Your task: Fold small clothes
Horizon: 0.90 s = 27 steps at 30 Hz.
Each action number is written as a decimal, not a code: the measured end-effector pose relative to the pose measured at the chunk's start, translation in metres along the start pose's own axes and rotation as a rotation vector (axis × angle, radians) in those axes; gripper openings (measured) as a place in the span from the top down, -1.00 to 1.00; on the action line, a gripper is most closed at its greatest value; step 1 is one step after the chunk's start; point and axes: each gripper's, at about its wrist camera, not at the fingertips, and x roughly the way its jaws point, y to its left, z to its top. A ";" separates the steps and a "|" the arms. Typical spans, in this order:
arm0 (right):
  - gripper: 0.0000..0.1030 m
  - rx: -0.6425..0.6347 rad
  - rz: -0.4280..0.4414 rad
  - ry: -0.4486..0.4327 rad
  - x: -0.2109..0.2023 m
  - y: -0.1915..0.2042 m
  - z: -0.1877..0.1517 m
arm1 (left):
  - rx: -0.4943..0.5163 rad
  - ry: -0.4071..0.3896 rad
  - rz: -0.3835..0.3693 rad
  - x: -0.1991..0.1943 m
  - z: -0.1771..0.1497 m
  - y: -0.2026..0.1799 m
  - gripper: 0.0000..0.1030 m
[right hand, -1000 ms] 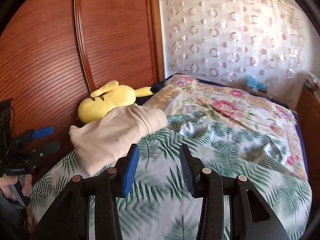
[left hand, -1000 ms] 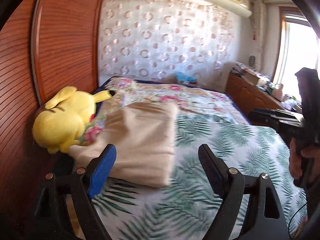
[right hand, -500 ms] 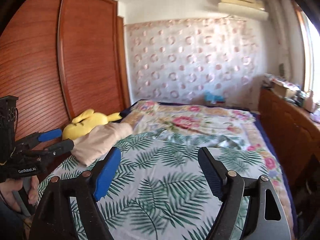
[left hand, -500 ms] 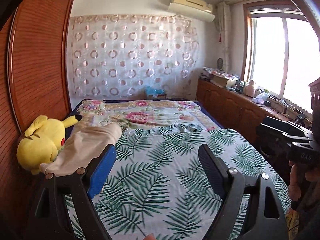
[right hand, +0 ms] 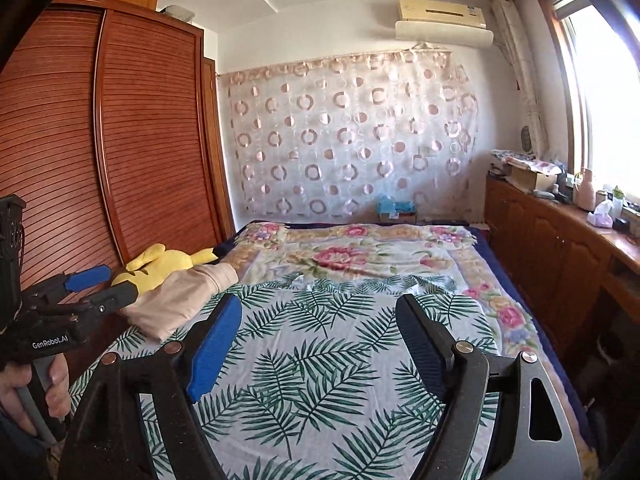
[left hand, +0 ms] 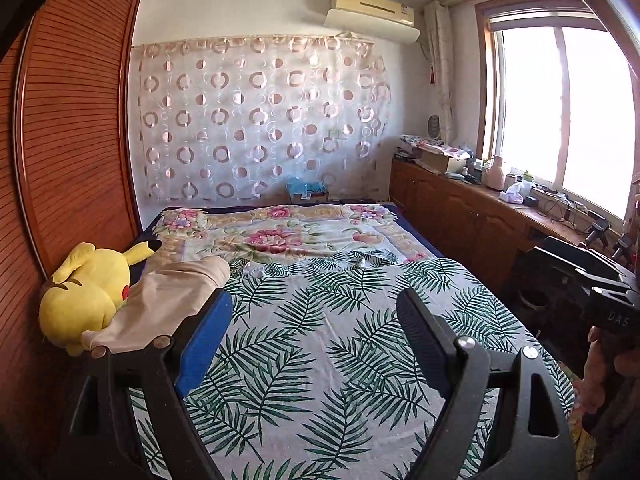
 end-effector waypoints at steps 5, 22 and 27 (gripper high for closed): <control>-0.57 0.004 -0.004 0.002 -0.002 0.002 -0.007 | -0.002 -0.001 -0.004 0.000 -0.002 0.000 -0.64; -0.57 0.010 -0.012 0.004 -0.005 -0.009 -0.009 | -0.004 0.001 0.012 0.002 -0.004 -0.002 -0.64; -0.57 0.010 -0.010 0.004 -0.004 -0.011 -0.008 | -0.004 0.000 0.015 0.002 -0.005 -0.002 -0.64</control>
